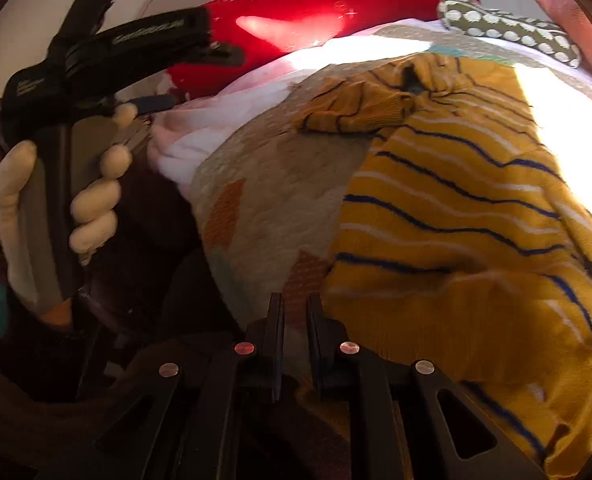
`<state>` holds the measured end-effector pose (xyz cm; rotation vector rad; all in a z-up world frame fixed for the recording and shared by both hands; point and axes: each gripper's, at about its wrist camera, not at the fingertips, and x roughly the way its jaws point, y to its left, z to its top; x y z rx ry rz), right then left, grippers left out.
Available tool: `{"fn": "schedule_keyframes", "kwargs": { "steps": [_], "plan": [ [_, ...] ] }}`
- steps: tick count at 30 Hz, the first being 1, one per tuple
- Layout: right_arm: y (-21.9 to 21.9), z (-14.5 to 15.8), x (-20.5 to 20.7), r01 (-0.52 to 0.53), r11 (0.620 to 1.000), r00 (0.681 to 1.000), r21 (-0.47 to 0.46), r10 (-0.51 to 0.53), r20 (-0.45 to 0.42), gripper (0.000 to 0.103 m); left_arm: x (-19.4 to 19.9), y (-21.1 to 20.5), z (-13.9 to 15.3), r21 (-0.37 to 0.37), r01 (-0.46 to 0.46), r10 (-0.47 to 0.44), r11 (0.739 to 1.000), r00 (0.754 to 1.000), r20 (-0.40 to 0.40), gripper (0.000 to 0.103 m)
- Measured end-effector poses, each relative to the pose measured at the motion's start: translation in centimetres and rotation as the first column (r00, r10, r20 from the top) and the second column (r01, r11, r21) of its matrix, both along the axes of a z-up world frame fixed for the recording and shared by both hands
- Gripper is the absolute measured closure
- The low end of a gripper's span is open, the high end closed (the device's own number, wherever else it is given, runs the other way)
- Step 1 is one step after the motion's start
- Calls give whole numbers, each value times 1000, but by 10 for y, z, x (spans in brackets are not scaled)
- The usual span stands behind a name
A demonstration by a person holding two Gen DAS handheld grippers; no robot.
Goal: Fold small clothes
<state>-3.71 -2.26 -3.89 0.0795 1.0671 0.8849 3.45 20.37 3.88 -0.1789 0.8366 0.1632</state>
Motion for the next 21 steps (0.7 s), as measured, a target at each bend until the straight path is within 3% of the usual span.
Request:
{"fn": "schedule_keyframes", "kwargs": {
  "steps": [2, 4, 6, 8, 10, 11, 14, 16, 18, 20, 21],
  "plan": [
    [23, 1, -27, -143, 989, 990, -29, 144, 11, 91, 0, -1, 0, -4, 2, -2, 1000, 1000, 1, 0],
    [26, 9, -46, -141, 979, 981, -149, 158, 112, 91, -2, -3, 0, 2, 11, -11, 1000, 1000, -6, 0],
    [-4, 23, -46, 6, 987, 986, -159, 21, 168, 89, -4, -6, -1, 6, 29, -29, 1000, 1000, -11, 0],
    [-57, 37, -43, 216, 969, 964, -123, -192, 186, 78, -5, -11, -1, 10, 40, -40, 999, 999, -10, 0],
    [-114, 43, -45, 422, 897, 896, -131, -390, 212, 57, -5, -17, -3, 6, 54, -54, 999, 998, -11, 0],
    [-141, 43, -50, 506, 851, 854, -137, -473, 215, 56, -4, -21, -5, 0, 65, -65, 998, 998, -16, 0],
    [-191, 30, -61, 631, 754, 776, -185, -608, 168, 56, -1, -37, -11, -16, 110, -110, 994, 993, -37, 0],
    [-203, 21, -67, 680, 692, 733, -243, -654, 189, 56, -1, -48, -13, -16, 134, -135, 991, 990, -48, 0],
    [-208, 11, -67, 704, 650, 709, -287, -670, 220, 56, -2, -59, -15, -17, 159, -160, 987, 986, -56, 0],
    [-207, -2, -59, 702, 643, 709, -306, -672, 214, 58, -3, -69, -15, -18, 186, -187, 982, 980, -63, 0],
    [-209, -7, -56, 686, 664, 723, -298, -667, 179, 83, -4, -72, -14, -18, 197, -198, 980, 978, -65, 0]
  ]
}}
